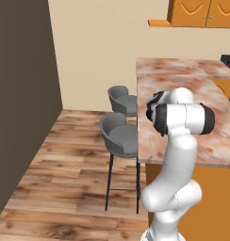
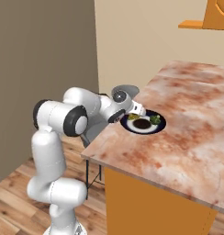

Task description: Take the cheese, steak, and broccoli from the fridge and place them on the plate on the dining counter to create an appetizer plate.

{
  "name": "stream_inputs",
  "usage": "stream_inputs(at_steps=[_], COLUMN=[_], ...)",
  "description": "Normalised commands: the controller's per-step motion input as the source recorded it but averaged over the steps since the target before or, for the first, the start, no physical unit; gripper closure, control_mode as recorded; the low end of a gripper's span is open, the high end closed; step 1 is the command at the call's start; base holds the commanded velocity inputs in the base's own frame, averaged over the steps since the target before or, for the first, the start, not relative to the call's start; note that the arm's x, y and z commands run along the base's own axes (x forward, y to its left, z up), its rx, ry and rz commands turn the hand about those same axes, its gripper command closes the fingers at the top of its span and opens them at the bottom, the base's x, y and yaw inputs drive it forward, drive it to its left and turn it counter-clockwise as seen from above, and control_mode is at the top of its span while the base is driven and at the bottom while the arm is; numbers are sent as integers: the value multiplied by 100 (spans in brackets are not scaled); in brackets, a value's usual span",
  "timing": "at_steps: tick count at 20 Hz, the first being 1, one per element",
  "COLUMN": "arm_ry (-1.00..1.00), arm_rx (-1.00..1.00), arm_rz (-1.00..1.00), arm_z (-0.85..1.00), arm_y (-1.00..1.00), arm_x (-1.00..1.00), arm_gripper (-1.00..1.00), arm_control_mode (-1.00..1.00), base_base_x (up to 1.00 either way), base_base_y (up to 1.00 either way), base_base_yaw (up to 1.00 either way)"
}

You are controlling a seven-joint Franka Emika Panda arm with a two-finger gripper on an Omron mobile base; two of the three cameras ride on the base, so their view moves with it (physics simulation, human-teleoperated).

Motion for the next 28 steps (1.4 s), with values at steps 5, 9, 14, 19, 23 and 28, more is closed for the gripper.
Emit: stream_inputs(at_steps=[5, 9, 14, 19, 23, 28], arm_ry=[5, 2, 0, 0, -6, -7], arm_rx=[0, 0, 0, 0, 0, 0], arm_rz=[0, 0, 0, 0, 0, 0], arm_z=[-29, -20, -13, 7, 82, 100], arm_y=[-8, -8, -5, 0, 0, 12], arm_x=[28, 32, 30, 2, -29, -61], arm_gripper=[100, -100, -100, -100, -100, -100], arm_control_mode=[-100, -100, -100, -100, -100, -100], base_base_x=[0, 0, 0, 0, 0, 0], base_base_y=[0, 0, 0, 0, 0, 0], base_base_yaw=[0, 0, 0, 0, 0, 0])
